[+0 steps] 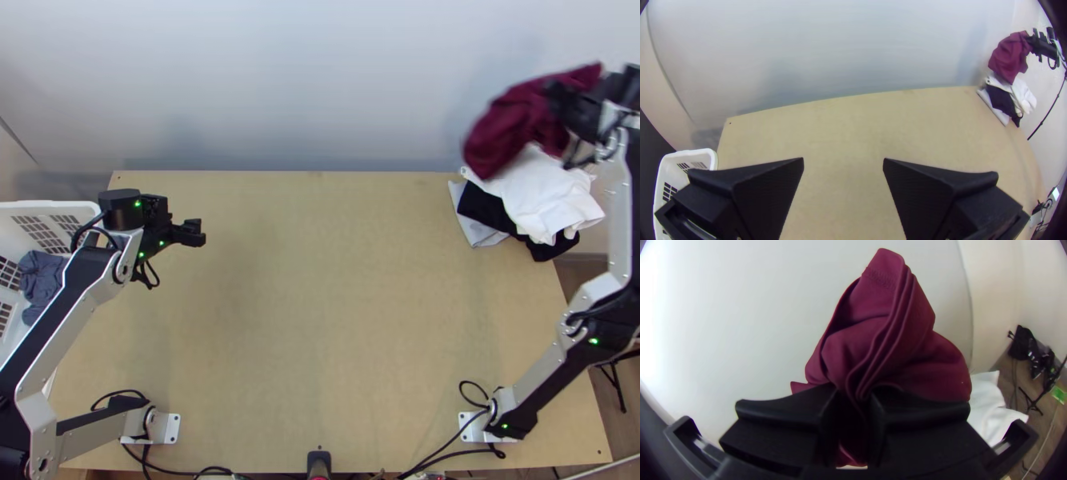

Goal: Fold the t-shirt

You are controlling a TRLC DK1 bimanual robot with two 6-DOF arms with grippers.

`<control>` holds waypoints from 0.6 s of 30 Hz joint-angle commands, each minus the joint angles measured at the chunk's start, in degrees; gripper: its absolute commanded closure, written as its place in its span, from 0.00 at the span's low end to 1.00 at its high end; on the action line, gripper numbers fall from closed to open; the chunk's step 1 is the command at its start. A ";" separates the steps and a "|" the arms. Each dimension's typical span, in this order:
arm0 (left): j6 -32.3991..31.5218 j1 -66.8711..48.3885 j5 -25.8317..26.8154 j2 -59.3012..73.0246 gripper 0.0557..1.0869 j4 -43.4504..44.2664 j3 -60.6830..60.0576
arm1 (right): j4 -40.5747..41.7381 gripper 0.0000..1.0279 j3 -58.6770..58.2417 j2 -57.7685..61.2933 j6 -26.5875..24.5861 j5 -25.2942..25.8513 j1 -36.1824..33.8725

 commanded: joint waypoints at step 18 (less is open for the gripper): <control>-2.94 -7.29 0.26 -3.80 0.15 -0.56 -2.56 | 5.65 0.97 -45.65 -8.11 -23.61 -1.48 -22.30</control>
